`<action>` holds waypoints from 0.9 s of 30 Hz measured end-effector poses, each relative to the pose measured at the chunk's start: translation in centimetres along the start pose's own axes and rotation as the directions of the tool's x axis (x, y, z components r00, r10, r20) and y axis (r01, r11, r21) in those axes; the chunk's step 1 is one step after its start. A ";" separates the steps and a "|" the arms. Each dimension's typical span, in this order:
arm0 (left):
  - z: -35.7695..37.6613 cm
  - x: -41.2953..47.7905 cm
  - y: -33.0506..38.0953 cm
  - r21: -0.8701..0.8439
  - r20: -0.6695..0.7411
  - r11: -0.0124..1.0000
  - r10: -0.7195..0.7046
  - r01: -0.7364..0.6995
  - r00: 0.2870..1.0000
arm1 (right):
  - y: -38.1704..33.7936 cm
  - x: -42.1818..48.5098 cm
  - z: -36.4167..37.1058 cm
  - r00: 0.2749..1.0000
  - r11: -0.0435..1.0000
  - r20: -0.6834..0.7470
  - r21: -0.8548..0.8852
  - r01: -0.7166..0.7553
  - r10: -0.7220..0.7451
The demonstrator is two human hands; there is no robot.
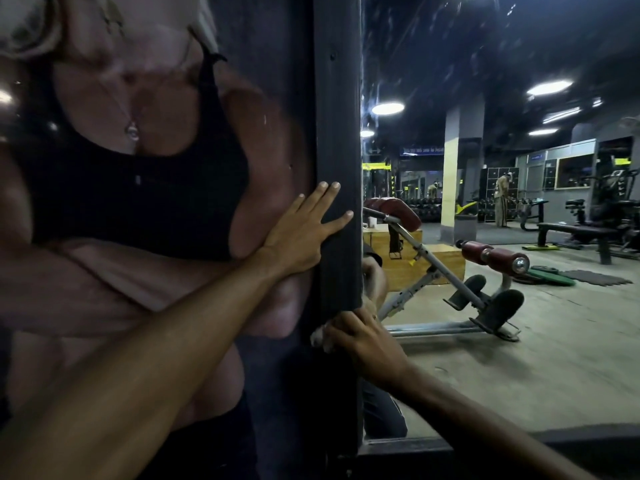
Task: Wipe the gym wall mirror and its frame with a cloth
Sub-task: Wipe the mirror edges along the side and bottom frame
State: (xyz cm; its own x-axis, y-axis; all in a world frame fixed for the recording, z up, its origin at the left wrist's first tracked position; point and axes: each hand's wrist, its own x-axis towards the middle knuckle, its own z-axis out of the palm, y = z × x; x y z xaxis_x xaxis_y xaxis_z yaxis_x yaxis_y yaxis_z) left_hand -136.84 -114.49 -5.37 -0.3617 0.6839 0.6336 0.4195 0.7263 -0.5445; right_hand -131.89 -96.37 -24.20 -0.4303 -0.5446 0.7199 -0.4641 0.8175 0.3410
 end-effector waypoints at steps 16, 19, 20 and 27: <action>2.3 -3.7 2.1 0.027 -0.015 1.000 0.003 -0.003 1.000 | 1.2 -1.4 1.6 0.962 0.928 0.030 -0.255 0.271 -0.272; 3.0 -4.0 2.4 0.039 -0.034 0.999 0.002 0.000 0.999 | 1.9 0.4 -1.7 0.985 0.998 -0.164 -0.043 -0.051 0.043; 3.2 -4.1 2.7 0.042 -0.029 0.999 -0.005 0.006 1.000 | 2.0 0.9 -2.4 0.956 0.980 -0.217 0.029 -0.197 0.199; 4.3 -5.7 4.6 0.039 0.030 0.999 -0.010 0.009 1.000 | -0.8 -2.7 2.8 0.938 0.925 -0.041 0.182 -0.333 0.345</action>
State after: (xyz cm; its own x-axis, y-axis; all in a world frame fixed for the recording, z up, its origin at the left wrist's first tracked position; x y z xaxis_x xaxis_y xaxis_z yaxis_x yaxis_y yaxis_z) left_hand -136.44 -114.75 -13.89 -0.3906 0.6783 0.6224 0.3836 0.7345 -0.5597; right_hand -132.55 -96.08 -28.09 -0.5316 -0.2205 0.8178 -0.4274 0.9034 -0.0342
